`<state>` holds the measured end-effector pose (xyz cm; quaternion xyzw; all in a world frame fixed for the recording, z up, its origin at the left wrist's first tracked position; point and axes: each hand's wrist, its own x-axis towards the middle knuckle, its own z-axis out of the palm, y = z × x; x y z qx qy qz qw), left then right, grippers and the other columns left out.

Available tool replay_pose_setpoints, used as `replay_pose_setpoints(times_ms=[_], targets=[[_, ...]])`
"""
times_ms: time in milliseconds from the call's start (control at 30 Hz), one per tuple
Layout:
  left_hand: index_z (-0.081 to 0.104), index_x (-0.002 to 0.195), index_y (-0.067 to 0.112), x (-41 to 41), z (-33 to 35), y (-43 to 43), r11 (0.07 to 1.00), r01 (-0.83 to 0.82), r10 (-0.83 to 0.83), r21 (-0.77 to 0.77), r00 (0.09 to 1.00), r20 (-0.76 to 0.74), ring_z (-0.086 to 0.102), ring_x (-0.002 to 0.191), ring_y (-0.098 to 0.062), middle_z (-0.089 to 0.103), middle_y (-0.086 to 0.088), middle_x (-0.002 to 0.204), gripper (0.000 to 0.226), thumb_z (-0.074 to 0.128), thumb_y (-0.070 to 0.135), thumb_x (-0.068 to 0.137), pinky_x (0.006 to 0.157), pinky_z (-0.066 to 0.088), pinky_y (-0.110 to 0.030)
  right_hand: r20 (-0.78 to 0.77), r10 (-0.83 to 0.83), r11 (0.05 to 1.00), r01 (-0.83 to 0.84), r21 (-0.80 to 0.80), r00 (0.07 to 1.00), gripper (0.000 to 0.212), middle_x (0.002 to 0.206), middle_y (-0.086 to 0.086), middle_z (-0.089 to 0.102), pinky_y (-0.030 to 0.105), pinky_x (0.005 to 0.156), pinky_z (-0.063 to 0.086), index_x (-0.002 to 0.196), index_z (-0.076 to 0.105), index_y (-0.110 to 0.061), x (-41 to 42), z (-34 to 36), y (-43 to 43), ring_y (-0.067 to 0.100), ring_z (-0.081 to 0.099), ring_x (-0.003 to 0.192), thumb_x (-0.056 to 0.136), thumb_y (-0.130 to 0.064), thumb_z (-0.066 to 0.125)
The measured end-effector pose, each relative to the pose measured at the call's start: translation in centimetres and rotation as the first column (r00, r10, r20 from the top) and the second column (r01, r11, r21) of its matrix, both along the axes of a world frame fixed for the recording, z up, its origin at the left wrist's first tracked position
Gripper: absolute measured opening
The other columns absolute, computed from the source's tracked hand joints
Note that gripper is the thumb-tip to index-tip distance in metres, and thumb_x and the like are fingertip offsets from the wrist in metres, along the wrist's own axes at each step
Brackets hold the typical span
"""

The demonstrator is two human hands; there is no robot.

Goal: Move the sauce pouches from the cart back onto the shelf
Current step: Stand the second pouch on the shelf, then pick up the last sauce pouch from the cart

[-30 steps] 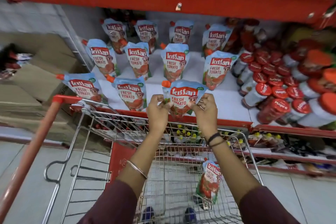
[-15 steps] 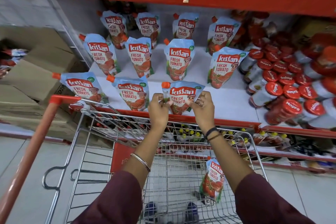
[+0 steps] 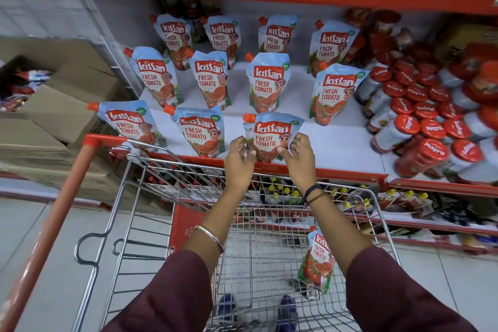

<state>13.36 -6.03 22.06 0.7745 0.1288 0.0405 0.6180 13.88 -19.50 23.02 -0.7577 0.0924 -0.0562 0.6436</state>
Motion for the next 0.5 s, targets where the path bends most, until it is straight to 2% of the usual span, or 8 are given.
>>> replay_pose_setpoints(times_ms=[67,133,267,400,500], targets=[[0.040,0.131,0.004,-1.2,0.1,-0.3,1.000,-0.004,0.004,-0.022,1.000,-0.003,0.048,0.127,-0.026,0.051,-0.016,0.136,0.045,0.055,0.006,0.089,0.105,0.042,-0.035,-0.007,0.011,1.000,-0.011,-0.004,1.000,0.048,0.128,0.011,0.055,0.025,0.100,0.041,0.126,0.043,-0.004,-0.9,0.2,-0.5,0.017,0.052,0.115,0.083,-0.002,0.064],[0.042,0.129,0.007,-2.8,-0.2,-0.8,0.999,-0.031,0.032,-0.038,0.999,0.025,0.052,0.123,-0.021,0.053,-0.013,0.131,0.041,0.054,0.008,0.090,0.102,0.047,-0.036,0.005,-0.004,1.000,0.004,-0.012,1.000,0.050,0.133,0.007,0.051,0.027,0.103,0.039,0.129,0.043,-0.009,-2.5,0.0,-1.4,0.015,0.049,0.119,0.083,-0.002,0.063],[0.048,0.120,0.011,-6.9,-2.7,-1.9,1.000,-0.011,0.012,-0.011,0.992,0.127,0.057,0.101,0.002,0.056,0.005,0.109,0.029,0.053,0.018,0.092,0.080,0.050,-0.013,0.004,-0.079,0.994,0.079,-0.077,0.997,0.039,0.127,0.005,0.055,0.029,0.097,0.046,0.122,0.047,-0.012,-7.1,-3.0,-4.6,0.017,0.055,0.115,0.086,-0.009,0.061],[0.052,0.112,0.012,-9.6,-7.9,-3.1,0.994,0.104,-0.105,0.030,0.993,0.053,0.059,0.093,-0.004,0.060,-0.003,0.104,0.026,0.050,0.028,0.092,0.075,0.049,-0.011,-0.227,-0.154,0.980,0.120,-0.158,0.962,0.033,0.123,0.010,0.056,0.037,0.090,0.049,0.119,0.050,-0.009,-11.5,-8.9,-8.0,0.020,0.054,0.109,0.088,-0.009,0.060],[0.052,0.109,0.011,-10.8,-12.7,-4.7,0.985,0.171,-0.170,0.003,0.981,-0.090,0.059,0.085,-0.002,0.060,0.005,0.096,0.039,0.048,0.044,0.088,0.067,0.049,-0.013,-0.503,-0.219,0.968,0.121,-0.220,0.836,0.034,0.125,0.019,0.056,0.047,0.101,0.045,0.116,0.055,0.002,-13.1,-14.3,-10.8,0.026,0.053,0.111,0.085,-0.009,0.063]])
